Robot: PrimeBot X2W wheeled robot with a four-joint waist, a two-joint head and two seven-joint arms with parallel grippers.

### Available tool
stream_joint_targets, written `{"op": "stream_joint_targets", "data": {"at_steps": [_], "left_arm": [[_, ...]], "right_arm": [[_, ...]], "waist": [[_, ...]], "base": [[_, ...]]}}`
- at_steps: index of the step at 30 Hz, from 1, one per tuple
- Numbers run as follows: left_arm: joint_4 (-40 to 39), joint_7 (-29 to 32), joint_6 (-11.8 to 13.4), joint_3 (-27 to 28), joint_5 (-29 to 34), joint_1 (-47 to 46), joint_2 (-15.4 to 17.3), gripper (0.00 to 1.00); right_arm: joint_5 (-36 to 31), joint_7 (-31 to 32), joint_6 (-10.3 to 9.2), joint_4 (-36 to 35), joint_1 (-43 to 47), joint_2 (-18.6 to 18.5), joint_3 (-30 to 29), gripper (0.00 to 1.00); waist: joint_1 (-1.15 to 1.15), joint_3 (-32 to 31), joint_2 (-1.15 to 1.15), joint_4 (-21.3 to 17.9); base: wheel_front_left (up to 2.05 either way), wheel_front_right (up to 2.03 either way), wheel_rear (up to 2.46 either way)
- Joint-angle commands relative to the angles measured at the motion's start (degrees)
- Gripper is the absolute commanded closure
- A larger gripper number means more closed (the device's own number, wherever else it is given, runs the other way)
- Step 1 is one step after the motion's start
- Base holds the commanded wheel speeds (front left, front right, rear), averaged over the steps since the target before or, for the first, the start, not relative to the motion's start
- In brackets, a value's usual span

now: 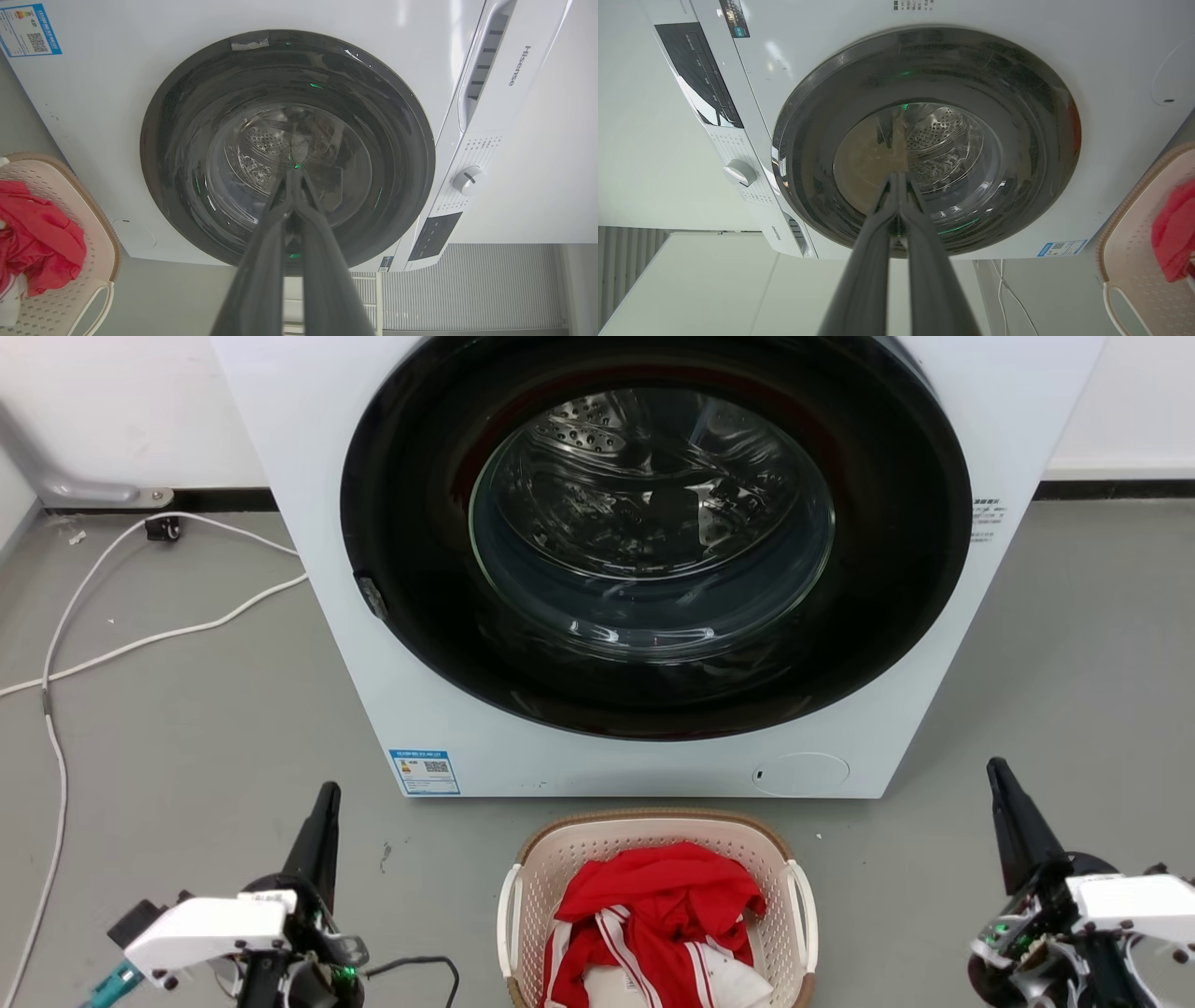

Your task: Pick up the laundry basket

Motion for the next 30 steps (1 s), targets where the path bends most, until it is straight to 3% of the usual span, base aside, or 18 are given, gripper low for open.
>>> {"op": "stream_joint_targets", "data": {"at_steps": [1, 8, 15, 30], "left_arm": [[0.1, 0.0, 0.0, 0.0, 0.0, 0.1, 0.0, 0.0], [-0.3, -1.7, 0.0, -2.1, 1.2, 0.6, -0.1, 0.0], [-2.2, -3.7, 0.0, -3.3, 6.0, 1.0, -0.1, 0.0], [-5.2, -7.4, 0.0, -5.8, 27.1, 1.5, -0.1, 0.0]], "right_arm": [[0.0, 0.0, 0.01, 0.1, 0.1, 0.0, 0.0, 0.0], [-0.2, -1.7, 0.0, -0.9, 1.3, 0.0, 1.3, 0.0], [-4.7, -3.6, 0.0, -2.2, 2.2, 0.1, 2.3, 0.0], [-28.3, -7.3, 0.0, -5.2, 3.7, 0.1, 3.2, 0.0]], "waist": [[0.0, 0.0, 0.0, 0.0], [0.0, 0.0, 0.0, 0.0], [0.0, -0.1, 0.0, 0.0], [0.0, -0.3, 0.0, 0.3]], "base": [[0.0, 0.0, 0.0], [0.0, 0.0, 0.0], [0.0, 0.0, 0.0], [0.0, 0.0, 0.0]]}}
